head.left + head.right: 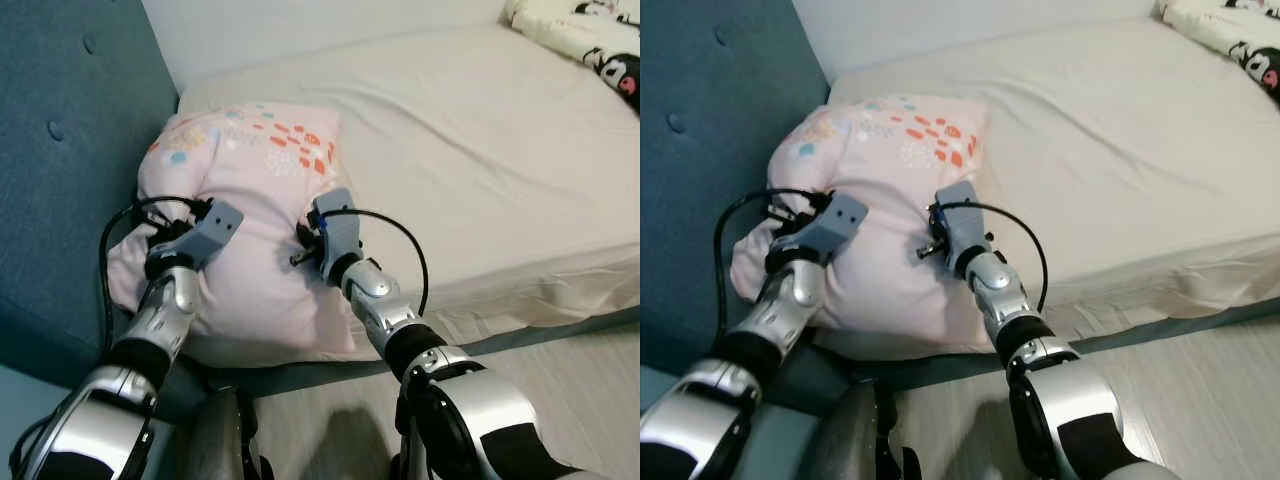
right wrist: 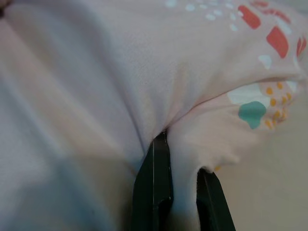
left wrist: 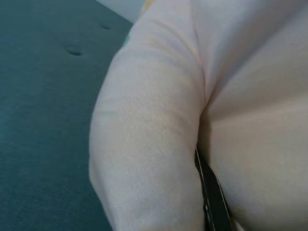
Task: Clean up the room
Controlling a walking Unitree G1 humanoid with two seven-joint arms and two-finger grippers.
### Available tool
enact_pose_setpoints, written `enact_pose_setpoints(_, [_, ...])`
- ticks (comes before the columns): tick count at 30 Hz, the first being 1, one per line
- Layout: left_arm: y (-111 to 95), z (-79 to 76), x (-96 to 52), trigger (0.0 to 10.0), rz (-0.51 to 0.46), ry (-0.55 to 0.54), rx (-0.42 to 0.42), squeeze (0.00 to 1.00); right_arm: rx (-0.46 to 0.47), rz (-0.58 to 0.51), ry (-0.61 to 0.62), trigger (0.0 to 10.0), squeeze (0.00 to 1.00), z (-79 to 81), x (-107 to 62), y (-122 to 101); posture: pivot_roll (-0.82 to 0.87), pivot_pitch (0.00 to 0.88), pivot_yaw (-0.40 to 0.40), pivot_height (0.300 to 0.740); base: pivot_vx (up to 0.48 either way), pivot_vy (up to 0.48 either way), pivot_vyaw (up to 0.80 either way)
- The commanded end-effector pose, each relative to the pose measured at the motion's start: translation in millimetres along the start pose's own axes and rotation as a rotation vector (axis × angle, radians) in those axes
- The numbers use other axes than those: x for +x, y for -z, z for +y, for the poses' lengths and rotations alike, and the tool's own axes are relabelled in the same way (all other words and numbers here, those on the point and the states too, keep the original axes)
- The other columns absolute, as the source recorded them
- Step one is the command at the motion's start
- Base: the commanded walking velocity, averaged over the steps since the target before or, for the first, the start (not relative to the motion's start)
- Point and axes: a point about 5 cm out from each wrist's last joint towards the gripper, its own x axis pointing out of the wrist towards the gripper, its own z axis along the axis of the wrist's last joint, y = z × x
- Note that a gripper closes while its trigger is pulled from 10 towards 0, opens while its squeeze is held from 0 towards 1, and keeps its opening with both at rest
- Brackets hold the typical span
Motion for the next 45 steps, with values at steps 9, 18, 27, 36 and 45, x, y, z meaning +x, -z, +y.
enact_pose_setpoints(9, [-29,1.6,-28.3,10.0,-0.055,0.100,-0.257,0.00,-0.040,0.172,0.200,10.0,0.00,-38.3,-18.8,26,0.14,0.275,0.069,0.564,0.000,0.000,0.00])
enact_pose_setpoints(18, [-37,11.1,-30.9,10.0,-0.075,0.082,-0.249,0.00,-0.067,0.172,0.247,10.0,0.00,-55.4,-18.6,14,0.14,0.278,0.066,0.564,0.000,0.000,0.00])
enact_pose_setpoints(27, [-42,19.5,-30.0,10.0,-0.093,0.090,-0.211,0.00,-0.084,0.138,0.190,10.0,0.00,-43.5,-5.1,-4,0.15,0.280,0.065,0.564,0.000,0.000,0.00])
enact_pose_setpoints(36, [-46,26.8,-23.4,10.0,-0.124,0.063,-0.175,0.00,-0.058,0.014,0.081,10.0,0.00,-16.3,11.6,-31,0.15,0.282,0.066,0.564,0.000,0.000,0.00])
enact_pose_setpoints(45, [-47,31.3,-21.7,10.0,-0.116,0.048,-0.153,0.00,-0.083,-0.004,-0.053,10.0,0.00,9.9,15.6,-28,0.15,0.281,0.059,0.564,0.000,0.000,0.00])
